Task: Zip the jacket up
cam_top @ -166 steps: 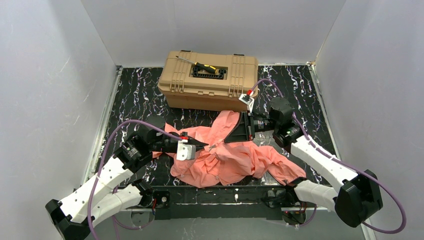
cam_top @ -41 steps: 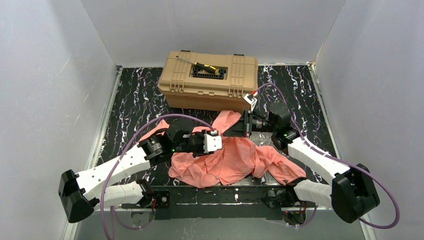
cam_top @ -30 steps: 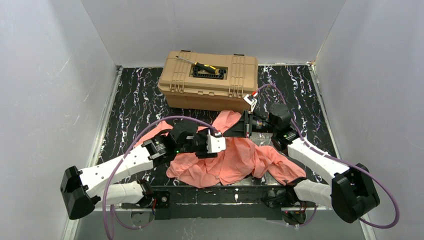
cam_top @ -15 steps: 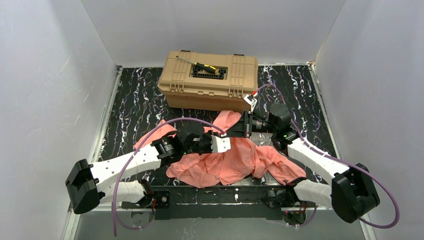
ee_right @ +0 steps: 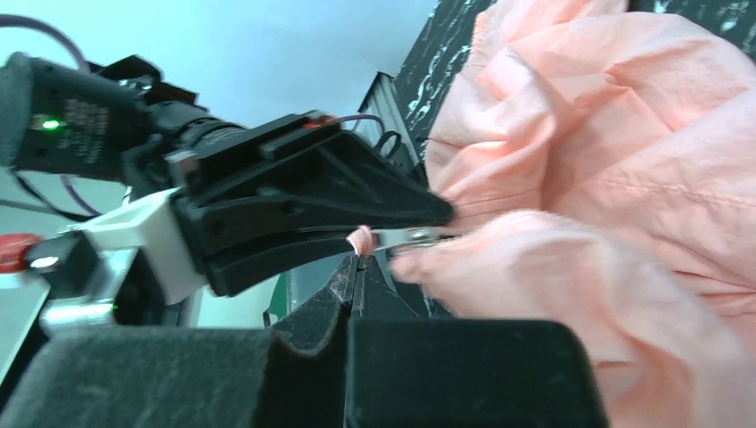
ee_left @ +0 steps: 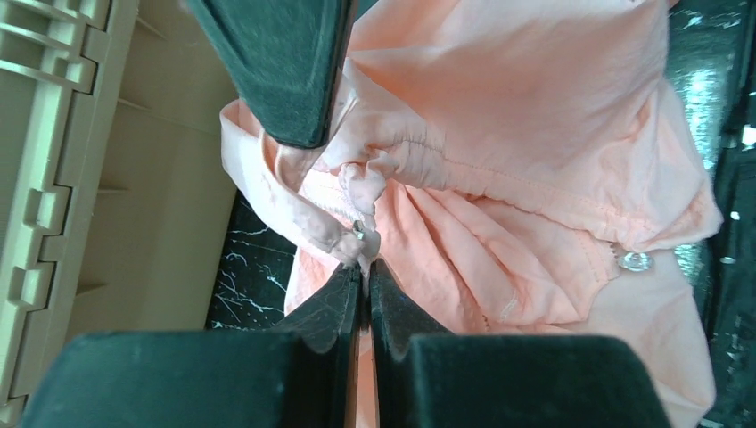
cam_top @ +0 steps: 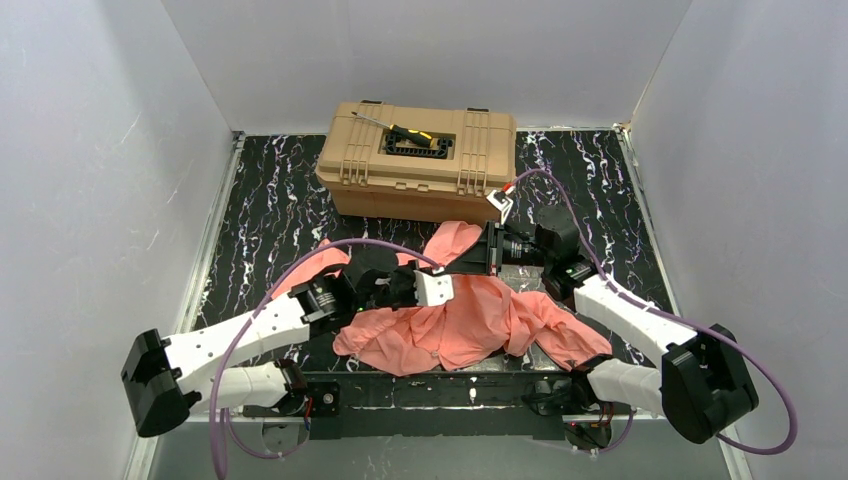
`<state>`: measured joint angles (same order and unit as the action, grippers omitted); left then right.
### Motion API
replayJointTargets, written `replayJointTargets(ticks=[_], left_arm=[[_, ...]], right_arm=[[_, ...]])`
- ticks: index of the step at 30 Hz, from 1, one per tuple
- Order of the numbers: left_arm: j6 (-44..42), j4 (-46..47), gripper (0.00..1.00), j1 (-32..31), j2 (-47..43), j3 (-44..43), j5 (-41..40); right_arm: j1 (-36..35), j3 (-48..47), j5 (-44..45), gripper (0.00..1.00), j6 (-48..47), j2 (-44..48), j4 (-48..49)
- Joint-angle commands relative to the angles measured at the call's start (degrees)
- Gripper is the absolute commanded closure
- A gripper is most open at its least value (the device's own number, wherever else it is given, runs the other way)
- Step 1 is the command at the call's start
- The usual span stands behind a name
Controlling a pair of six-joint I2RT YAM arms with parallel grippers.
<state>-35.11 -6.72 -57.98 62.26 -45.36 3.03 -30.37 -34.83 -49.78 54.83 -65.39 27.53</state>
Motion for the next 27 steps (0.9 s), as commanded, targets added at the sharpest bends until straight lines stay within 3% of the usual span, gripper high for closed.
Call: replayJointTargets(ticks=[1, 7, 19, 27], left_arm=[[0.4, -1.5, 1.00, -0.2, -5.8, -0.1, 5.8], [-0.5, -5.2, 1.00, -0.2, -11.2, -0.6, 13.6], [-5.7, -7.3, 1.00, -0.3, -13.3, -2.4, 15.9], [-8.4, -5.6, 1.00, -0.3, -11.1, -8.6, 18.1]], right_arm=[[0.9, -2.9, 2.7, 0.99, -4.8, -2.3, -5.1], [1.5, -4.3, 3.8, 0.99, -5.9, -5.5, -5.6], [1.5, -2.5, 1.9, 0.99, -4.5, -5.5, -2.9], [1.5, -0.6, 1.6, 0.99, -3.1, -6.7, 0.1]])
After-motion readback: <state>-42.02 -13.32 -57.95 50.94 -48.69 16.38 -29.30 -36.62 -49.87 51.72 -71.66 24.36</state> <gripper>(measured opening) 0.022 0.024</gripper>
